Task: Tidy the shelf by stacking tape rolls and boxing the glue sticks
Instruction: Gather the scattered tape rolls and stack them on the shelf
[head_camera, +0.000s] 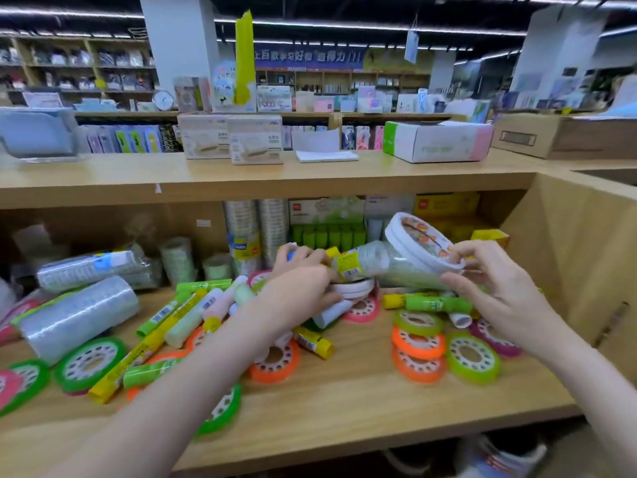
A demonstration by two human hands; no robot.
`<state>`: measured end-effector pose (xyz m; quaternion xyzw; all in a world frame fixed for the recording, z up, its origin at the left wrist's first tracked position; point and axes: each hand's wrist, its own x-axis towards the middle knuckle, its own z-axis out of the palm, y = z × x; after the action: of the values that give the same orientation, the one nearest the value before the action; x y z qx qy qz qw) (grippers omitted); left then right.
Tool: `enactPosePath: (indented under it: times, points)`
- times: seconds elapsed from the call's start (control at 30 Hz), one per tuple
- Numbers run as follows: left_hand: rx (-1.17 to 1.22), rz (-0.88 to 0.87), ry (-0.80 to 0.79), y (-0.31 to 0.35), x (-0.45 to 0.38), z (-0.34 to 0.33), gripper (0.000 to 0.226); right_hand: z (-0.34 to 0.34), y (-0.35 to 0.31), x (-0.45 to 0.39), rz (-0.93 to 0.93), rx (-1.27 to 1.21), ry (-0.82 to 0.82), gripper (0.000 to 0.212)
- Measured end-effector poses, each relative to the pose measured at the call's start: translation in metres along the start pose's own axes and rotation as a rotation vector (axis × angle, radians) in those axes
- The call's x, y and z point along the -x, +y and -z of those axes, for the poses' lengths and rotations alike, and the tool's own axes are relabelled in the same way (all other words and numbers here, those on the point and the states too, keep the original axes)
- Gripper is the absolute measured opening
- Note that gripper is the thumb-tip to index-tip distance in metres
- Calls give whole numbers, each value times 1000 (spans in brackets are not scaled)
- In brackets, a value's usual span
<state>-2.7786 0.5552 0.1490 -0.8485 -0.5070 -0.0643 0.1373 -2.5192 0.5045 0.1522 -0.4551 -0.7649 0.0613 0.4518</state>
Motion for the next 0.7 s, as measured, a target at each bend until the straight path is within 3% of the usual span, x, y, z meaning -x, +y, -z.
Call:
enactPosePath:
  times: [0.13,0.2,0.33,0.53,0.7]
  points:
    - [108,-67,-67,-5,-8,4,35,-3,0,14,95,137,-97,23]
    - [176,-97,-70,-10,-7,2,36,-9,1,21,89,239,-112,26]
    - [349,-140,64,-18,2,-1,62,-28,3,31,71,358,-159,35]
    - [434,-147,149,-25,6,-3,51,-41,2,29,58,332,-203,18]
    - [544,-61,290,-30,7,-9,24,-48,0,35,22,203,-83,17]
